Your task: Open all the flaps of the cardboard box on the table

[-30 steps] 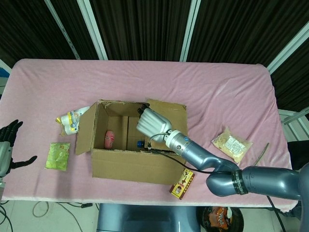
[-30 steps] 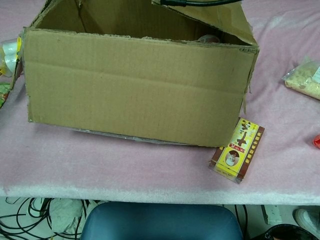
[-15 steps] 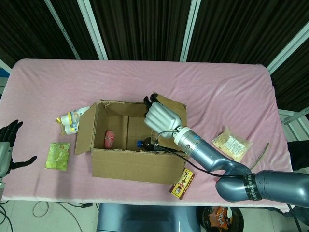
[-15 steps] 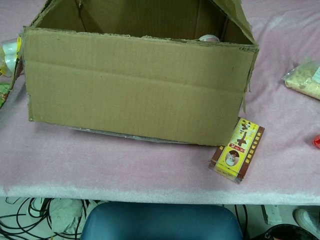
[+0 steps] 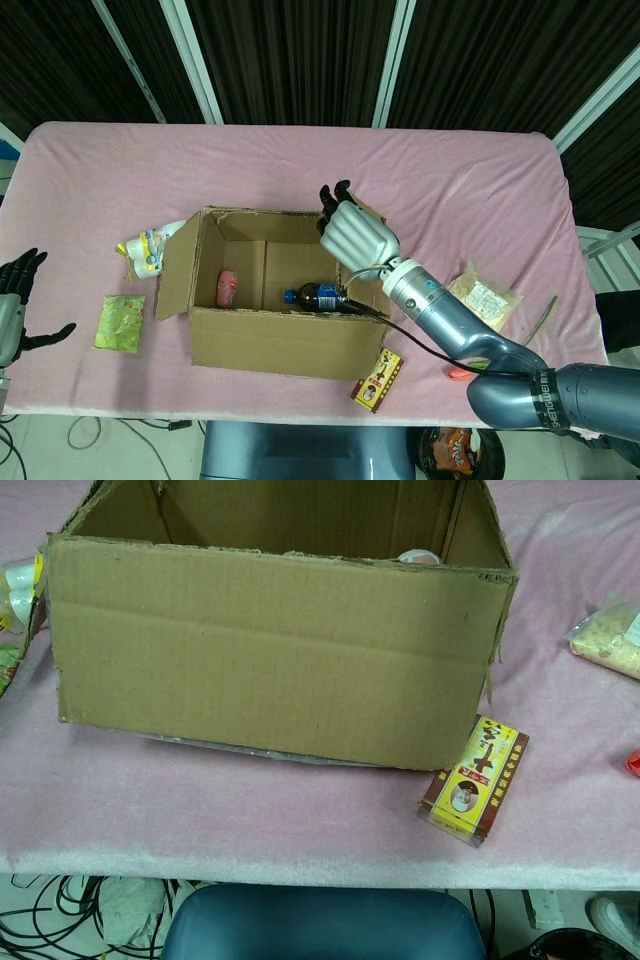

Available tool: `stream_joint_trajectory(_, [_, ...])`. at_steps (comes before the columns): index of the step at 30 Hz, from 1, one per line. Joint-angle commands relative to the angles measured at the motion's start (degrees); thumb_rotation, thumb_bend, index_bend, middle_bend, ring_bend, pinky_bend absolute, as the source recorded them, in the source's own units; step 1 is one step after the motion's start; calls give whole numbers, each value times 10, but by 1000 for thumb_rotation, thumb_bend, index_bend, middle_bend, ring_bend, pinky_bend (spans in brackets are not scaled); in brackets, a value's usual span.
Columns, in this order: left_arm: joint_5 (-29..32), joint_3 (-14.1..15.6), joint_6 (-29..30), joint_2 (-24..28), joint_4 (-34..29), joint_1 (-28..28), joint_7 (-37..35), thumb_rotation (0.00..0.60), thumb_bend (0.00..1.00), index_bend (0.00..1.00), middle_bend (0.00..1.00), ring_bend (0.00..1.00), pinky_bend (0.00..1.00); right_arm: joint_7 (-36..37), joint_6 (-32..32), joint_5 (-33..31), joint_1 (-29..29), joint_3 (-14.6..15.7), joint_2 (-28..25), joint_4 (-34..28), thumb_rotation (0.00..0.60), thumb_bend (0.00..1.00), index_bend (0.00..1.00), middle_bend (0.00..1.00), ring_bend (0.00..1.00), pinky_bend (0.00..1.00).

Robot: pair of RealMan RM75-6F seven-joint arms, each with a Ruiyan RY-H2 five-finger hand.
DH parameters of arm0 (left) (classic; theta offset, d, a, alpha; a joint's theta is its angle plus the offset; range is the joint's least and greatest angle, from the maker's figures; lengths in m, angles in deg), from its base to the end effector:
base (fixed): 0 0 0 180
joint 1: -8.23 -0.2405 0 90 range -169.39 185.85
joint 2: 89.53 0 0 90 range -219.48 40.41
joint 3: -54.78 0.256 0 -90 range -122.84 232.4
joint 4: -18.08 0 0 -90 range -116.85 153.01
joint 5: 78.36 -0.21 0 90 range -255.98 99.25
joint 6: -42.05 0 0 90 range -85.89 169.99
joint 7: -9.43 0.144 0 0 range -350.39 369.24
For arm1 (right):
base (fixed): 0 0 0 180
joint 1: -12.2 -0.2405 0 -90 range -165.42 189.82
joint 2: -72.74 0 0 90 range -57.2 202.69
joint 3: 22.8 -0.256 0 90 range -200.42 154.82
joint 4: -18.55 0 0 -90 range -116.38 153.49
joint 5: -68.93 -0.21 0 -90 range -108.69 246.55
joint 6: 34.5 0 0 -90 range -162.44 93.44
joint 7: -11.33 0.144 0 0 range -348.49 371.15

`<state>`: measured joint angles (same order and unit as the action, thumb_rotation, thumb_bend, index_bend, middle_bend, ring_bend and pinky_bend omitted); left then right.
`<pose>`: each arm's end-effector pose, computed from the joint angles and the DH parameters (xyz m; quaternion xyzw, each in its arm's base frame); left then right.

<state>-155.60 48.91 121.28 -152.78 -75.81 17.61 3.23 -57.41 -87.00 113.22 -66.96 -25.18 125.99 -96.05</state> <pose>-0.3116 0.2153 0.1633 -0.5456 -0.4494 -0.4126 0.5745 0.0257 -0.3568 0.1228 0.8439 0.1268 0.1939 0.4838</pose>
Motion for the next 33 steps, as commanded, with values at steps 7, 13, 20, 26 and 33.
stream_joint_trajectory(7, [-2,1,0,-1,2,0,7,600,107,0,0,0,0,-2,-12,27,12,8,-41,-40,600,512,266,306,132,250])
stream_joint_trajectory(13, [-4,1,2,-3,4,-1,14,600,107,0,0,0,0,11,-7,54,25,11,-72,-50,600,455,238,289,123,249])
stream_joint_trajectory(20, [-5,1,4,-5,5,-1,23,600,107,0,0,0,0,30,1,89,48,18,-109,-57,600,439,229,280,119,249])
stream_joint_trajectory(26, [-4,-1,6,-6,6,-1,26,600,107,0,0,0,0,50,-4,111,76,23,-141,-62,600,434,224,270,108,249])
stream_joint_trajectory(33, [-5,-1,7,-7,6,-2,27,600,108,0,0,0,0,69,-8,140,113,34,-172,-60,600,422,222,269,109,250])
